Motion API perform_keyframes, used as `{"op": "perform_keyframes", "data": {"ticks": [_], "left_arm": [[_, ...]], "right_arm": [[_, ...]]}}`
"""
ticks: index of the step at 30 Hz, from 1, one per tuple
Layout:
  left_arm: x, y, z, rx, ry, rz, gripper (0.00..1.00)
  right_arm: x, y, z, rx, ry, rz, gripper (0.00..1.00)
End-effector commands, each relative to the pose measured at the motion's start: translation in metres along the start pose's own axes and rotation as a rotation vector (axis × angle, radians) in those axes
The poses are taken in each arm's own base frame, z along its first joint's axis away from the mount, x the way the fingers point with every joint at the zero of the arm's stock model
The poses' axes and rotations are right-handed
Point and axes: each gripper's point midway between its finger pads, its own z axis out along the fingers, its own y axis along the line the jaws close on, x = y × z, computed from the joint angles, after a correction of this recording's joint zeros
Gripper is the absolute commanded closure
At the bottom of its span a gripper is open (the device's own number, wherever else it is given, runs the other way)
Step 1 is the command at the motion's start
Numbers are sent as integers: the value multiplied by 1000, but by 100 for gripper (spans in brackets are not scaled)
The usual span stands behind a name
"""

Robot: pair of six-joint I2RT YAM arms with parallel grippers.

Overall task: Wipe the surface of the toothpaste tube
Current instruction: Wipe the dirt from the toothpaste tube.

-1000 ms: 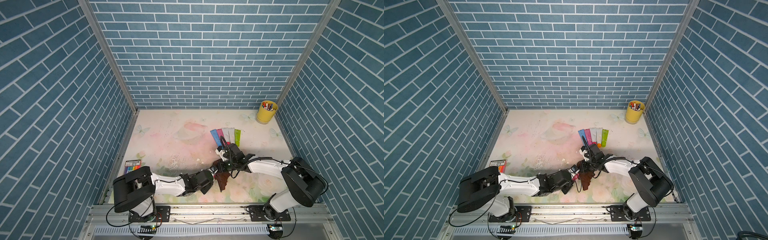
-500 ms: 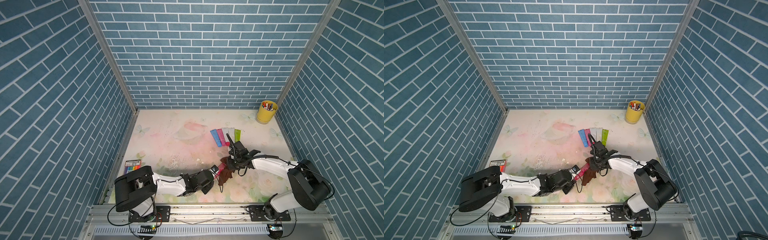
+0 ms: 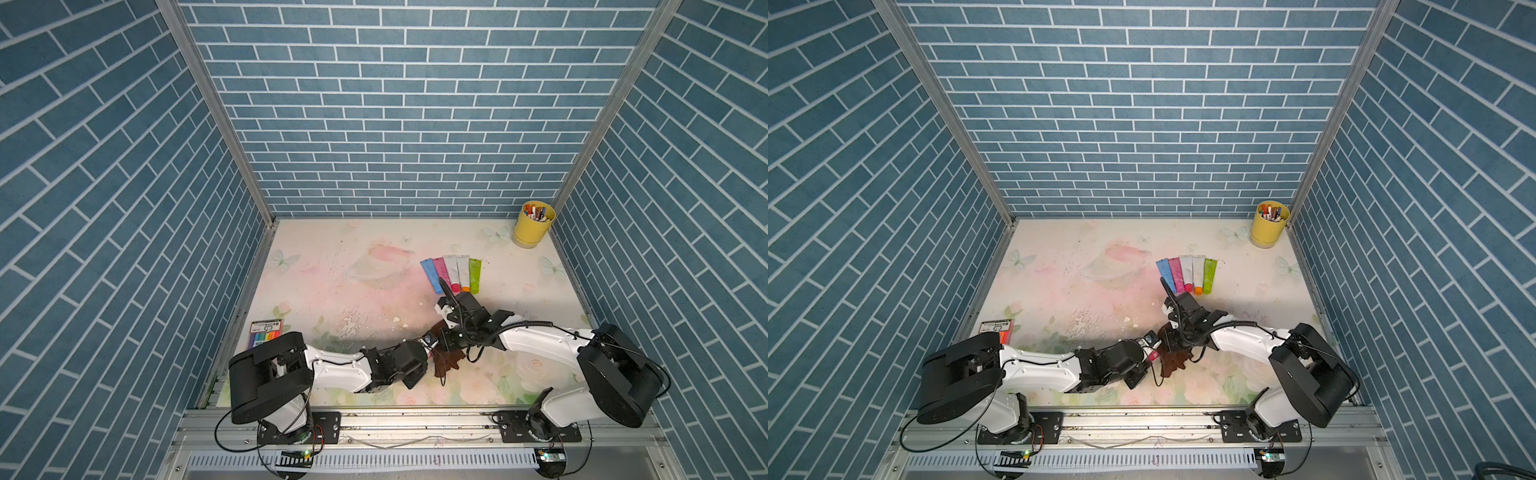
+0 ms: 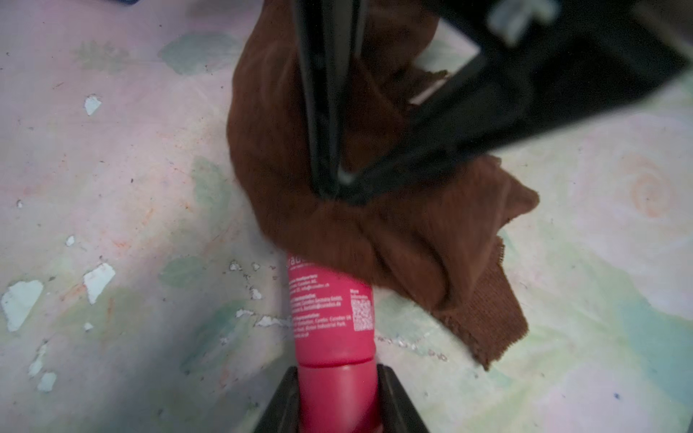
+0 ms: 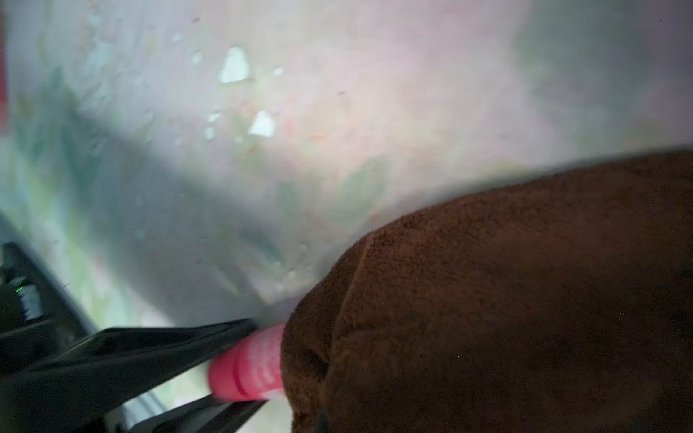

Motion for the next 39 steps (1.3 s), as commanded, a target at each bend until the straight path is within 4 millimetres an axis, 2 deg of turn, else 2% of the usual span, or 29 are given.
{"op": "perform_keyframes", "data": {"ticks": [1, 3, 5, 7, 11, 15, 18, 20, 24, 30, 33, 37, 39], "left_arm": [[-5, -2, 0, 13, -20, 2, 100], [-5, -2, -1, 16, -24, 1, 100], [-5, -2, -2, 17, -27, 0, 100], [-6, -1, -3, 15, -33, -4, 100], [-7, -1, -6, 17, -44, -7, 100], [-8, -1, -6, 17, -46, -7, 100], [-8, -1, -7, 16, -44, -9, 100], [-8, -1, -7, 16, -45, -8, 100], [-11, -1, -7, 17, -52, -8, 100], [-11, -2, -6, 20, -50, -8, 100], [-17, -3, -9, 25, -69, -18, 100], [-21, -4, -12, 37, -87, -25, 100], [-22, -5, -13, 39, -92, -28, 100]], "right_arm": [[32, 31, 9, -189, 121, 19, 100], [29, 29, 9, -185, 109, 20, 100], [24, 19, 9, -152, 93, 40, 100], [19, -4, 8, -87, 76, 88, 100], [14, -63, -4, 106, 41, 182, 100], [9, -98, -27, 282, -1, 221, 100], [8, -114, -41, 397, -7, 214, 100], [5, -107, -39, 359, -11, 202, 100], [3, -68, -26, 166, -3, 151, 100], [20, -9, -10, -25, 68, 54, 100], [28, 15, -7, -116, 89, 31, 100], [29, 28, -5, -183, 80, 23, 100], [28, 15, -4, -116, 71, 31, 100]]}}
